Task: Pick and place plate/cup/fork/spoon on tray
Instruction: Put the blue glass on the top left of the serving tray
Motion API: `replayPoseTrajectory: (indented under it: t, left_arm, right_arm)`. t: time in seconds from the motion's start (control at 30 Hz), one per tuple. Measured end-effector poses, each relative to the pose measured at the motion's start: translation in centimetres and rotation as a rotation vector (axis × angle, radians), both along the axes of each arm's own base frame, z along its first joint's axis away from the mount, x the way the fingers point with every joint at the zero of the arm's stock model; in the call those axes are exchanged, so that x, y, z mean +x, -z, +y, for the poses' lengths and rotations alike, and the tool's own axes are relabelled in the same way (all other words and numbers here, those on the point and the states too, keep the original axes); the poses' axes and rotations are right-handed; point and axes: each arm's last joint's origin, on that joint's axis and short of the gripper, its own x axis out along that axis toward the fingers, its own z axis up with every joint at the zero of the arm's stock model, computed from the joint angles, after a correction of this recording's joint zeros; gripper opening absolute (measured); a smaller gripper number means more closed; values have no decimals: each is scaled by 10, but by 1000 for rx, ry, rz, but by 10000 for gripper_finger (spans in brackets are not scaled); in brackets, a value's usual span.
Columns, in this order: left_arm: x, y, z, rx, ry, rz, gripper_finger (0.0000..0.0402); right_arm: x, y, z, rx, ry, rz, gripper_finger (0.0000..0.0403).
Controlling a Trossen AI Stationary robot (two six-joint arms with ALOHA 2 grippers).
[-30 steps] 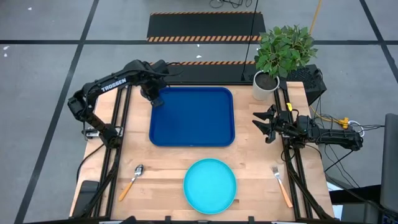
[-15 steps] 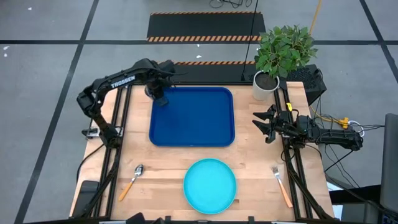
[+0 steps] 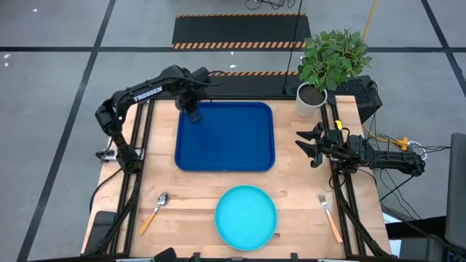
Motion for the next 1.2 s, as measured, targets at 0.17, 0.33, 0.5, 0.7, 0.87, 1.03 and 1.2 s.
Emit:
replayPoseTrajectory:
  t: [0.17, 0.33, 0.5, 0.7, 0.87, 1.03, 1.2]
  left_arm:
    - [9, 10, -1, -17, 18, 25, 10]
    - [14, 21, 1, -38, 28, 54, 10]
    - [17, 31, 5, -21, 35, 105, 11]
    - [17, 30, 6, -12, 40, 107, 15]
    - [18, 30, 7, -3, 55, 95, 11]
    - [17, 30, 12, 10, 46, 76, 10]
    - [13, 30, 17, 9, 40, 80, 15]
  right_arm:
    - [0, 0, 0, 0, 0, 1, 183]
    - [0, 0, 0, 0, 0, 1, 183]
    - [0, 1, 0, 1, 0, 7, 183]
    - [0, 2, 0, 2, 0, 25, 183]
    - [0, 2, 0, 2, 0, 25, 183]
    - [0, 2, 0, 2, 0, 25, 183]
    - [0, 2, 0, 2, 0, 24, 183]
